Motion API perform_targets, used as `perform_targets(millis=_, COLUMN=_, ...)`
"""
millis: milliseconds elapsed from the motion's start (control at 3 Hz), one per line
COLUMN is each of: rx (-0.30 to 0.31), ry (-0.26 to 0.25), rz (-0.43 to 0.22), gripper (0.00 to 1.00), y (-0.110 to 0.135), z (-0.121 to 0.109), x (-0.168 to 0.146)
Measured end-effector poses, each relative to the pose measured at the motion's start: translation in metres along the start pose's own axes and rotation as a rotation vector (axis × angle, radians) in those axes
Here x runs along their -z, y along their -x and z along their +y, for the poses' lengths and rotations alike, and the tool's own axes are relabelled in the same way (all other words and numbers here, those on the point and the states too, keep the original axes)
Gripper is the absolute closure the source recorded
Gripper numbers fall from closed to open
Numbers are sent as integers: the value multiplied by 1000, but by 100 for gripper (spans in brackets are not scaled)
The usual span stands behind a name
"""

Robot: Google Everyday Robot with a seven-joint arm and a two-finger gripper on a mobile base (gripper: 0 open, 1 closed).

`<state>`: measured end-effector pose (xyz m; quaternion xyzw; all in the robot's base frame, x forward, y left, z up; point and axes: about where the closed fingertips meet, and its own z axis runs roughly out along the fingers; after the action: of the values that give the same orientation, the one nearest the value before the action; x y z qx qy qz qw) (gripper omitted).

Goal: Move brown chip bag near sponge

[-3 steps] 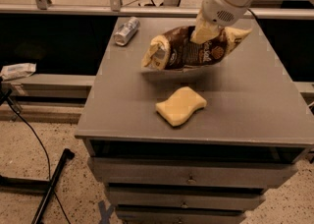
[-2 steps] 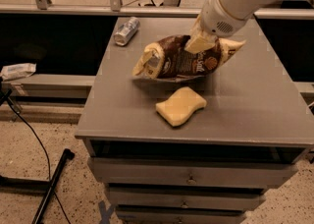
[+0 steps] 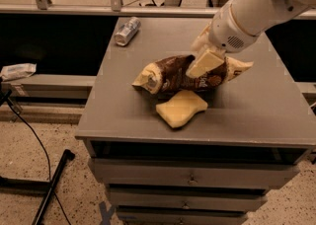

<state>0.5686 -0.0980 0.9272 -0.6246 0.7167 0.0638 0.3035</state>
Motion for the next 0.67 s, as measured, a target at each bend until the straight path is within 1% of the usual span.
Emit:
perform_targets(millis=333, rx=-57, ry=28, rz=-70, gripper=0, y=-23, z=-2, x=12)
perform_targets(millis=667, rx=-118, ry=0, rz=-180, gripper=0, y=-48, z=-20, x=50)
